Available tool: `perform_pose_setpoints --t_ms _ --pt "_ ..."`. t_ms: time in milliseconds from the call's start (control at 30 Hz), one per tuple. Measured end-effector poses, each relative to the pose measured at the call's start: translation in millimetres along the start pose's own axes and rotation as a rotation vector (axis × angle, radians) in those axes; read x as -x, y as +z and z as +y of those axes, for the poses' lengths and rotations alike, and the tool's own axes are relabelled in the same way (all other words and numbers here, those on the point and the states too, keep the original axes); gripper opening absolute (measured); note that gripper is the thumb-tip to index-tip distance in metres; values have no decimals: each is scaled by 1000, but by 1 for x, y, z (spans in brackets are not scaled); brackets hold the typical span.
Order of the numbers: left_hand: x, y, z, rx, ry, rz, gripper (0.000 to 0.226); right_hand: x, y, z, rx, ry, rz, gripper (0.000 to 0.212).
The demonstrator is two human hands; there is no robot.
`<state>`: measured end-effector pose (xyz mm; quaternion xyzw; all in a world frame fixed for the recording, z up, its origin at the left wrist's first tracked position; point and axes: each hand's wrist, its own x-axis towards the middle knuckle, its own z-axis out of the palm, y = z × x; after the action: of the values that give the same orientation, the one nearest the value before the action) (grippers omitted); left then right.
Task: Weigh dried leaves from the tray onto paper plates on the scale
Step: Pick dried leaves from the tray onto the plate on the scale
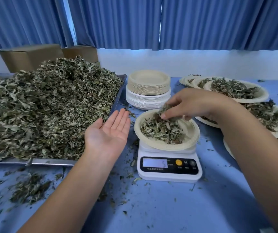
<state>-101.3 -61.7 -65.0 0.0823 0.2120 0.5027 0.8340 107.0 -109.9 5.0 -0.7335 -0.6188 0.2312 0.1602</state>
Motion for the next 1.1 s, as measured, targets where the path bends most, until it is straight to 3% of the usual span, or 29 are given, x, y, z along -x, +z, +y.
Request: perform_pose_setpoints --t_ms 67,200,300,400,533,667,867,967,1100 --pt "-1 -1 -1 -21 1 -2 49 0 -2 1 102 10 11 15" --pt "-1 -2 -1 -48 -2 -6 48 3 -4 0 62 -25 155 25" --pt "-1 -2 -1 -56 3 -6 48 1 -1 -4 -30 -115 252 11" --pt "-1 -2 -1 -61 4 -2 48 -4 9 -5 5 -142 190 1" --pt "-2 -2 -1 -58 4 5 49 -11 19 2 142 -62 104 13" --pt "-2 -3 0 -56 3 3 49 -11 13 5 187 -22 169 23" --pt "-1 -3 -1 -60 6 7 48 -7 8 -1 67 -59 249 34" --pt "-1 -2 -1 -64 8 10 48 -7 14 -4 -16 -79 196 34" --pt "-1 -3 -1 -68 9 12 49 -8 21 -5 44 -57 98 30"
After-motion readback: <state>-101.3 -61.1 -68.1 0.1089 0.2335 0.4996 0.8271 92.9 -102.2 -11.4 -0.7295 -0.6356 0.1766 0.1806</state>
